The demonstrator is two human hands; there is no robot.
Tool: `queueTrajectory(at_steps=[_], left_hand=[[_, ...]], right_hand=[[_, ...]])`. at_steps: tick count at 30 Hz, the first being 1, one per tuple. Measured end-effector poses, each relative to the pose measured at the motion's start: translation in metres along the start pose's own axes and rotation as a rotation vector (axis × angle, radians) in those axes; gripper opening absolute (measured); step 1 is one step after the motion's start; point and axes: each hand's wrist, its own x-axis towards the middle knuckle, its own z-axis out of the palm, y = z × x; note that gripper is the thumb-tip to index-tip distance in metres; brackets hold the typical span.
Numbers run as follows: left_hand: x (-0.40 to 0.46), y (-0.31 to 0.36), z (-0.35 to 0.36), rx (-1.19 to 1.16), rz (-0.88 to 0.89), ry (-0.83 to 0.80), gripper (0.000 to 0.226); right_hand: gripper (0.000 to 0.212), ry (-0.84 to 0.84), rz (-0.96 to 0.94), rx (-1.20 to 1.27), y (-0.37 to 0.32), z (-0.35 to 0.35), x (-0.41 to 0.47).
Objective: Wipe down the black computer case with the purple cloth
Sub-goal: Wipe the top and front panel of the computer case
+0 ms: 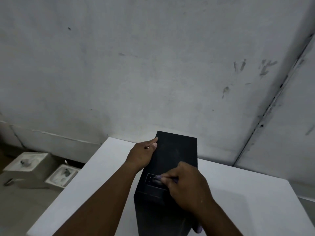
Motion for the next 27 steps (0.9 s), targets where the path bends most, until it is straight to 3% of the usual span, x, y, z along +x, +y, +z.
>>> queueTrajectory(at_steps=[3,7,10,13,15,17,20,24,27], left_hand=[[0.0,0.0,0.0,-0.001,0.004,-0.003,0.033],[-0.002,0.002,-0.003,0.021,0.004,-0.016,0.034],[-0.007,0.006,-0.007,0.098,0.019,0.008,0.031],[-0.02,0.023,-0.01,0.147,0.096,0.076,0.03],[-0.029,0.04,-0.01,0.12,0.241,-0.02,0.034],[-0.033,0.058,-0.007,0.048,0.368,-0.214,0.034],[-0.035,0.075,-0.005,-0.106,0.446,-0.37,0.026],[-0.029,0.079,-0.014,-0.209,0.383,-0.359,0.013],[-0.023,0.076,-0.029,-0.083,0.301,-0.497,0.019]], right_hand=[[0.025,0.022,-0.035,0.0,-0.012,0.011,0.005],[0.028,-0.141,-0.112,-0.043,-0.022,0.01,0.0],[0.018,-0.23,-0.05,-0.017,-0.008,-0.01,-0.004],[0.006,-0.119,0.049,-0.054,0.011,-0.033,0.005],[0.007,0.055,0.096,0.06,0.021,-0.041,0.016],[0.011,0.206,0.11,0.236,0.023,-0.046,0.026],[0.017,0.262,0.081,0.348,0.015,-0.046,0.035],[0.015,0.251,0.054,0.376,0.002,-0.037,0.034],[0.015,0.26,0.046,0.38,0.003,-0.032,0.028]])
